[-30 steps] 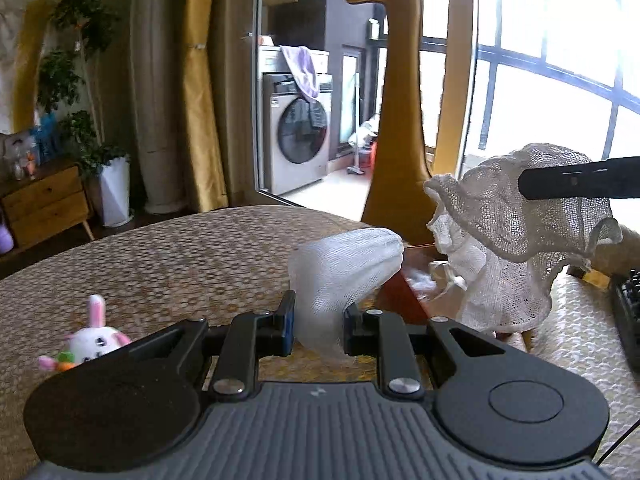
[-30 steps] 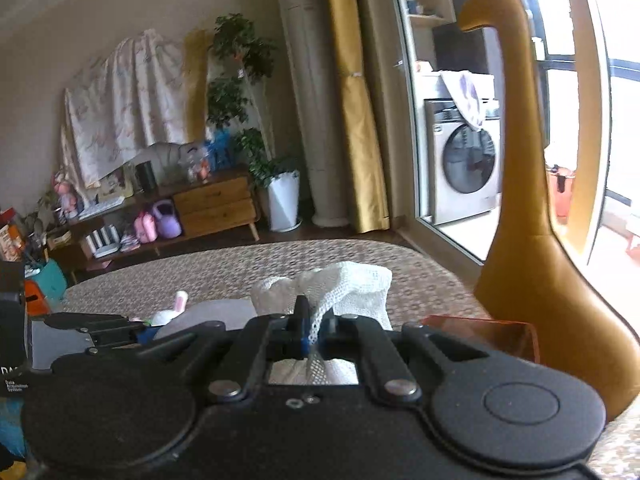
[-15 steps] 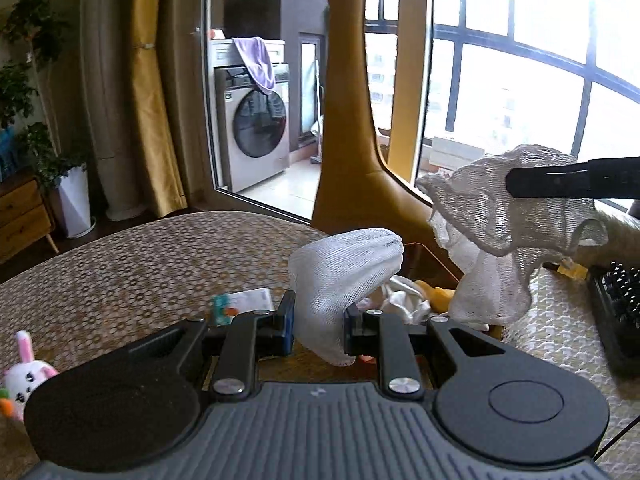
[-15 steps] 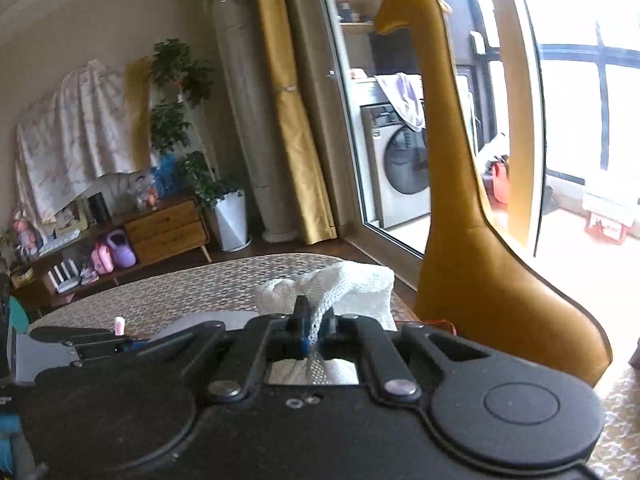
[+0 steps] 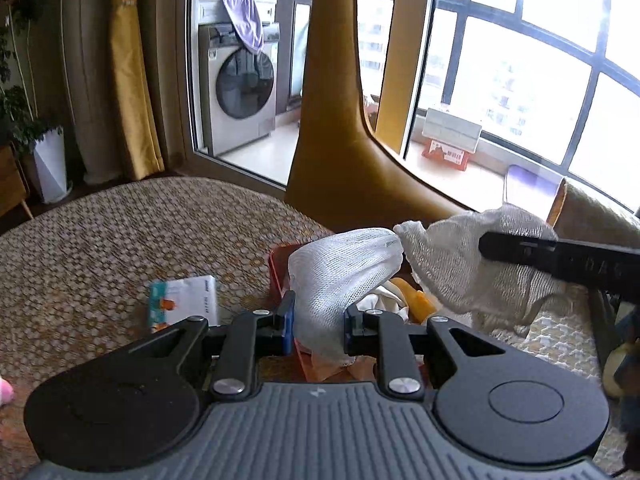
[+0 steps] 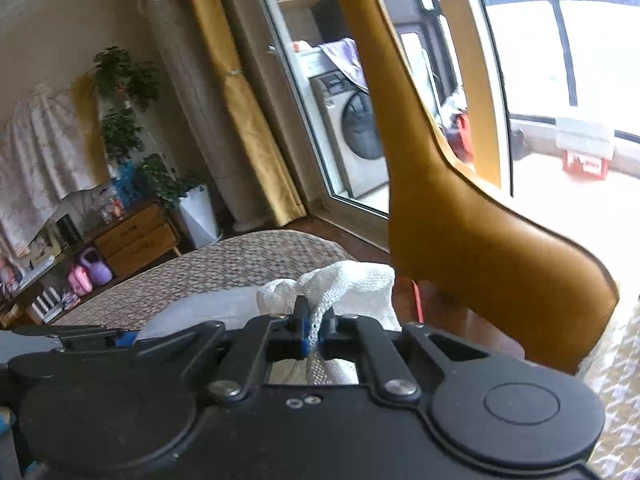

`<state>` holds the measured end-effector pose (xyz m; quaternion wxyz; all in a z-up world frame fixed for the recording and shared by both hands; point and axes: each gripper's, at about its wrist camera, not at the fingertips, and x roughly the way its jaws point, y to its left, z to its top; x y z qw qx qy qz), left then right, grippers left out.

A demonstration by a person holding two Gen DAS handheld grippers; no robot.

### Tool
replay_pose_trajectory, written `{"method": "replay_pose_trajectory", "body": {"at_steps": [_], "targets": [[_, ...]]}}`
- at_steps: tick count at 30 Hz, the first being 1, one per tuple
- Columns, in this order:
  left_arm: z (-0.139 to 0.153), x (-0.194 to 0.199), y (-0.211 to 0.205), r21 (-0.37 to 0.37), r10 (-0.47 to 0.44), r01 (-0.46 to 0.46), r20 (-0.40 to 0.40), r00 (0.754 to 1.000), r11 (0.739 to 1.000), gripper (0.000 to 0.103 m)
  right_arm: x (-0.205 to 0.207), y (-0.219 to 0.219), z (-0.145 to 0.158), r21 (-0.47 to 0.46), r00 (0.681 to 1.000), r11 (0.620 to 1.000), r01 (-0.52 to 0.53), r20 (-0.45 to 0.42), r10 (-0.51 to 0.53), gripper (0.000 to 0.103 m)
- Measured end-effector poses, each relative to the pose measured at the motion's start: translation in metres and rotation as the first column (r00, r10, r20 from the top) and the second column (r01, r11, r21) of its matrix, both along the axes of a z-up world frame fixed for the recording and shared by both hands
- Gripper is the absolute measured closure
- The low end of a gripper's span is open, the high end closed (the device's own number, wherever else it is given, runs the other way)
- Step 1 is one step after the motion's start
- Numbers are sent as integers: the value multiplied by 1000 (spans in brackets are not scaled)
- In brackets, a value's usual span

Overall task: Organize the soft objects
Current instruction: 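Lift the gauze cloth with both tools and carry it over the red tin, then lower the gauze into the tin and open both tools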

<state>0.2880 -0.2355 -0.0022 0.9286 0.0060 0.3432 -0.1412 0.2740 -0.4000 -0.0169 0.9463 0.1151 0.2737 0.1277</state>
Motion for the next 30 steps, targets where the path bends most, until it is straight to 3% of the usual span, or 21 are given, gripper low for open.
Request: {"method": "replay_pose_trajectory", "body": {"at_steps": [4,8,15,24,30], "targets": [[-14,21,-10,13,2,-2,-20,1000,1000,82,13,-5,-22,24,999,999,23,-43,-22,98],[-25,42,-17,20,15,-14,-36,999,1000,82,21,4,-41,-78,998,997,13,-59,-18,98],[-47,70,-30,-3,-11,11,-89,996,1000,82,30,8,-63,-113,994,993,13,-106,-25,97],[-71,91,-49,16,-75,79,-157,985,997,82,37,29,-74,-207,990,977,-47,-140,18,95],[-81,100,-46,13,-67,71,-185,980,997,82,43,36,-81,-224,987,974,-41,-158,5,94]]}}
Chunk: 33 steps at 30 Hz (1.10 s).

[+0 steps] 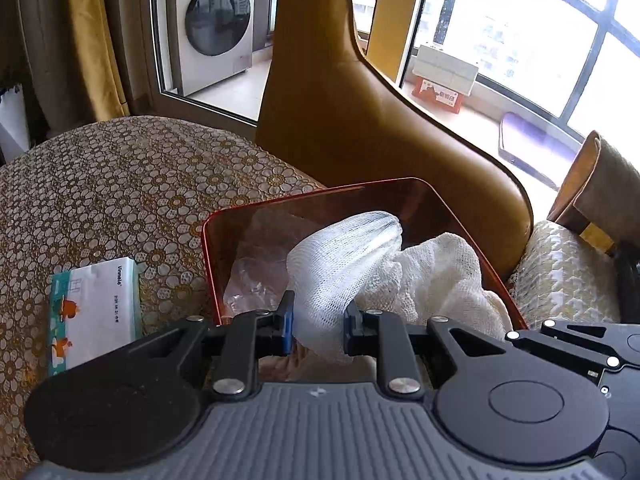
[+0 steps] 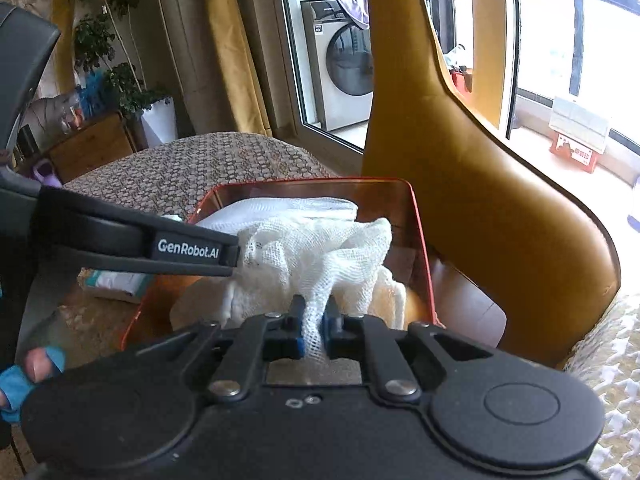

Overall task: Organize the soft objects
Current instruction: 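Lower the gauze into the tin and open both tools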

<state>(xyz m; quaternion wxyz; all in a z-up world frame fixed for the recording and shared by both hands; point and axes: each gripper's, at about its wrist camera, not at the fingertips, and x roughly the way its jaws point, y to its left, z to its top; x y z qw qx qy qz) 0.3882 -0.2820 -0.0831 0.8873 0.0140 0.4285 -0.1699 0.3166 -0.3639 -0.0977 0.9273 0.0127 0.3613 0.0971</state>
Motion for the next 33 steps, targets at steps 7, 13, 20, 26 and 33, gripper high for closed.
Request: {"method": "replay_pose_trajectory", "body": {"at_steps": [7,13,20,26,33], "targets": [[-2,6,5,-36,-3,2,-31,1000,999,77,7,3,-4,-2,1000,1000,25,-18,-25,94],[8,-5,13,-66,-1,2,12,1000,998,28,13,6,-7,-17,999,999,35,-25,-36,93],[24,-23,18,-53,-43,46,59,997,998,28,10,8,-2,-17,999,999,46,-19,-46,81],[37,-40,29,-43,-45,50,99,994,998,28,1,13,8,-35,999,998,43,3,-43,66],[59,-65,50,-61,-31,40,142,989,997,28,-15,9,28,-12,998,998,60,36,-60,59]]}}
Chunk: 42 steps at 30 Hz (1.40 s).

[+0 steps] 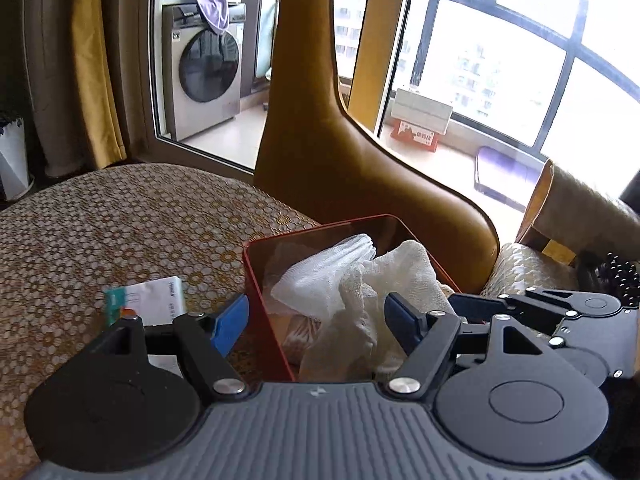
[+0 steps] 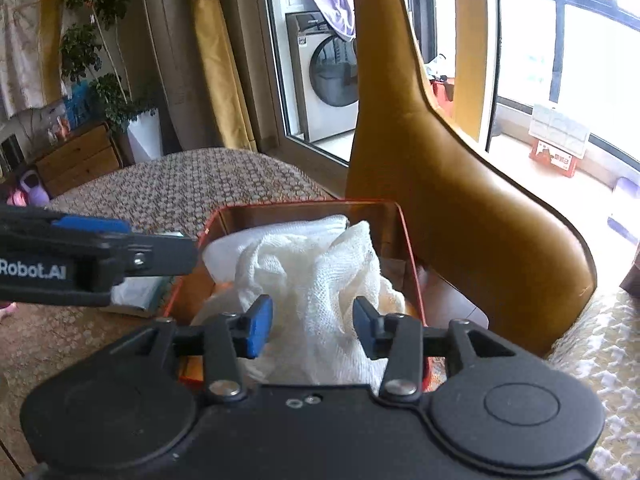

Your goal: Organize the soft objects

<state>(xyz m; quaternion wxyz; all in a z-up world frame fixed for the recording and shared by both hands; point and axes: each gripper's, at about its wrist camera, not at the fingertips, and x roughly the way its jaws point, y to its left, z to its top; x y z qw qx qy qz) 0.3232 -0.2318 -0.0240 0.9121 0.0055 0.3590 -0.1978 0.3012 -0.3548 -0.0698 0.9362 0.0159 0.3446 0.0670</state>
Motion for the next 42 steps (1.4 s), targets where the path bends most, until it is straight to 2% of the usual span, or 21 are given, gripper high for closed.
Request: {"method": "replay_pose_trajectory", "body": {"at_steps": [14,20,27,31,38,42], "targets": [[34,-67,33,6,5,-6,79,997,1000,28,-63,14,46,59,994,998,-30,108,23,51],[42,-98,45,7,-4,4,104,995,1000,28,-97,31,58,50,984,997,-58,172,48,44],[44,-130,60,6,7,-8,120,993,1000,28,-131,41,63,69,976,995,-72,210,56,40],[45,-148,69,0,17,-17,134,991,1000,28,-146,48,65,44,967,996,-75,247,61,39],[41,-174,80,1,38,-38,133,990,999,28,-165,53,61,75,962,995,-63,269,40,34],[41,-190,87,6,42,-44,160,986,999,20,-177,54,61,97,958,994,-53,284,23,30]]}}
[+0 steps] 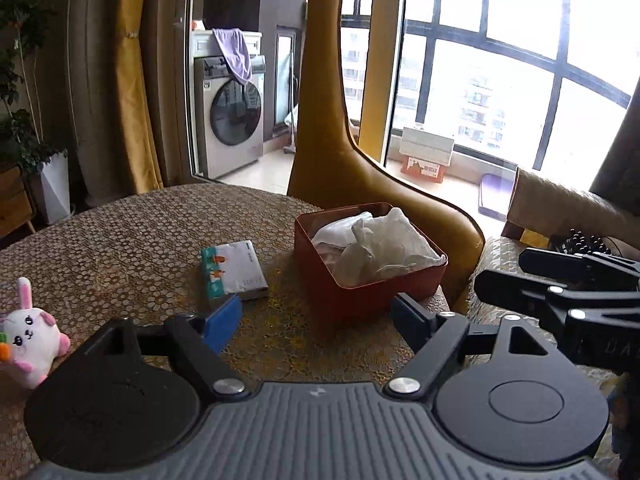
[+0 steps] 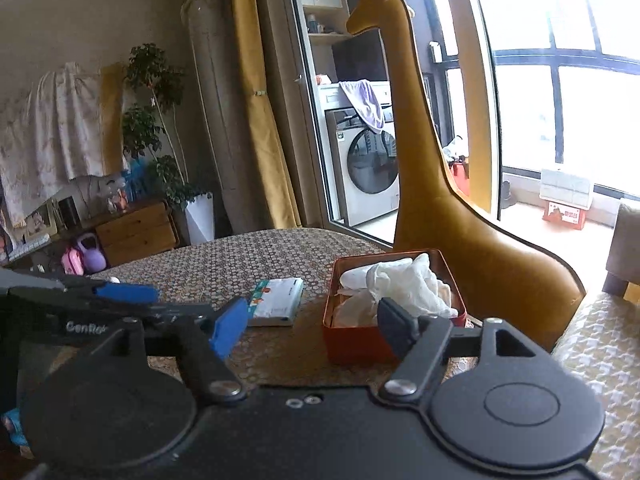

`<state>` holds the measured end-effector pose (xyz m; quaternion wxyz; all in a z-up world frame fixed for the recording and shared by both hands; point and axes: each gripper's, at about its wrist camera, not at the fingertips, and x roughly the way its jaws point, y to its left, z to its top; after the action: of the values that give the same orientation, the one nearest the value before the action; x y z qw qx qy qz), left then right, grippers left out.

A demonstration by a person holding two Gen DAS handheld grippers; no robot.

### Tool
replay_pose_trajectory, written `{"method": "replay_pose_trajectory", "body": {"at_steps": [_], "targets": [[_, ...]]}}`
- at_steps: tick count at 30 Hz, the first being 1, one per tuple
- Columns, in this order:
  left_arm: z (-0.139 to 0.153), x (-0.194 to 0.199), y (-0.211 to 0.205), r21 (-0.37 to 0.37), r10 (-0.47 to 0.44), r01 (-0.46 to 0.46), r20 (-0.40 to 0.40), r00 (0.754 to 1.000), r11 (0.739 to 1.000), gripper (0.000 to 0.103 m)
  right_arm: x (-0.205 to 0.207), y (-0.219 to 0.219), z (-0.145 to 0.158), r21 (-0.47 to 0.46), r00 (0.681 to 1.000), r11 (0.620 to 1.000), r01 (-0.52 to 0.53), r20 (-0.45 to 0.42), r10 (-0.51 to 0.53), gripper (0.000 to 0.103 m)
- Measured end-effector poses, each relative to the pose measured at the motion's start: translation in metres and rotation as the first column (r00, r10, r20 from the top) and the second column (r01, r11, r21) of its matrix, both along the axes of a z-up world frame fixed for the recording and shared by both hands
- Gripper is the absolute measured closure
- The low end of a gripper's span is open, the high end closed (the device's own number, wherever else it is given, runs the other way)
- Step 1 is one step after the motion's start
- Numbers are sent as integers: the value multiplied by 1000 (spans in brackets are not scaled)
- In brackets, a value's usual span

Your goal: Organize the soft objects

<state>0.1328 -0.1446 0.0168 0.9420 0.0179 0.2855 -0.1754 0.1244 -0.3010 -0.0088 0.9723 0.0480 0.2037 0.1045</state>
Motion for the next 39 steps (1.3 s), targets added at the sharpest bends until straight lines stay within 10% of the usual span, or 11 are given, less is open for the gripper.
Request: {"method": "replay_pose_trajectory", "body": {"at_steps": [20,39], "targets": [[5,-47,13,-12,-26,27,92,995,1000,3,-40,11,0,5,997,1000,7,75,-7,0],[7,-53,23,-49,13,-9,75,997,999,2,-46,12,-1,-32,992,996,85,101,-81,0]]}}
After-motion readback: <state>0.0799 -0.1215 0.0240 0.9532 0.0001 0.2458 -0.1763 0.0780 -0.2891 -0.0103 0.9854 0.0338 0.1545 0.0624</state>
